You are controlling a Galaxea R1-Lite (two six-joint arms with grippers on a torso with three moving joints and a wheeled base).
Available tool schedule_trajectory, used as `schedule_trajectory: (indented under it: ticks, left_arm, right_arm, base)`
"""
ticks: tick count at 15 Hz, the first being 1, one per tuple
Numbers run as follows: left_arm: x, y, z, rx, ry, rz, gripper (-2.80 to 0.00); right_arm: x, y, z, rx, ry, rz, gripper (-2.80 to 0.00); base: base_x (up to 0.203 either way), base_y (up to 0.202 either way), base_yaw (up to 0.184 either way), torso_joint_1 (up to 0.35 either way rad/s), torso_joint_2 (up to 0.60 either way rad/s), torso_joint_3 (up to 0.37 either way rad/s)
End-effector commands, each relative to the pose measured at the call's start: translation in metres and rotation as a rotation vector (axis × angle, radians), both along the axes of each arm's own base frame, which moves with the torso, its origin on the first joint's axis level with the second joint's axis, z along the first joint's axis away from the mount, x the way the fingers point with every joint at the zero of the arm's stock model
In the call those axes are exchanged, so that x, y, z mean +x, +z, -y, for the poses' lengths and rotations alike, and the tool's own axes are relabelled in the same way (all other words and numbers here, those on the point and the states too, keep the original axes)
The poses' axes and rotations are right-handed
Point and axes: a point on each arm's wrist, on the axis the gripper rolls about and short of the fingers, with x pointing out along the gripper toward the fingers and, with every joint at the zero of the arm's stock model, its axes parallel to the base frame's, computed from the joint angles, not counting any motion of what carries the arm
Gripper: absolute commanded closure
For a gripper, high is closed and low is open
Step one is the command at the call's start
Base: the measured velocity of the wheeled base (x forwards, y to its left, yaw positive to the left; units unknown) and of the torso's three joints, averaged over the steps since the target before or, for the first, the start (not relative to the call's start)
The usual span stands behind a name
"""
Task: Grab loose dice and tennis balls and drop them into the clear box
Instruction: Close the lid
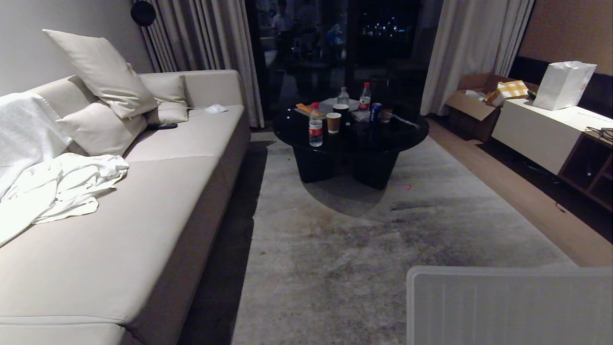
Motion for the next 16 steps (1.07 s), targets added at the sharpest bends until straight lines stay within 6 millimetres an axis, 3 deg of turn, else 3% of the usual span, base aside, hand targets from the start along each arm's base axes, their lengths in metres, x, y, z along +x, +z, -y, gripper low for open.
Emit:
schedule_trajectory:
  ticks: [1, 13, 16]
  left_arm:
    - [0.0002, -0.0004, 0.0000, 0.003, 0.001, -0.003, 0.00]
    - [0.0002, -0.0004, 0.0000, 0.025, 0.000, -0.004, 0.00]
    - [0.0002, -0.0005, 0.0000, 0.031, 0.001, -0.006, 0.00]
  right_arm:
    - [0.0000, 0.0002, 0.0000, 0.000, 0.002, -0.001, 0.00]
    - [0.0000, 0.0002, 0.0000, 0.000, 0.002, -0.001, 0.00]
    - [0.0000, 0.0002, 0.0000, 0.000, 0.002, -0.001, 0.00]
  base:
    - [0.000, 0.000, 0.000, 0.000, 0.00, 0.000]
    - [0.000, 0.000, 0.000, 0.000, 0.00, 0.000]
    - [0.002, -0.135, 0.000, 0.002, 0.00, 0.005]
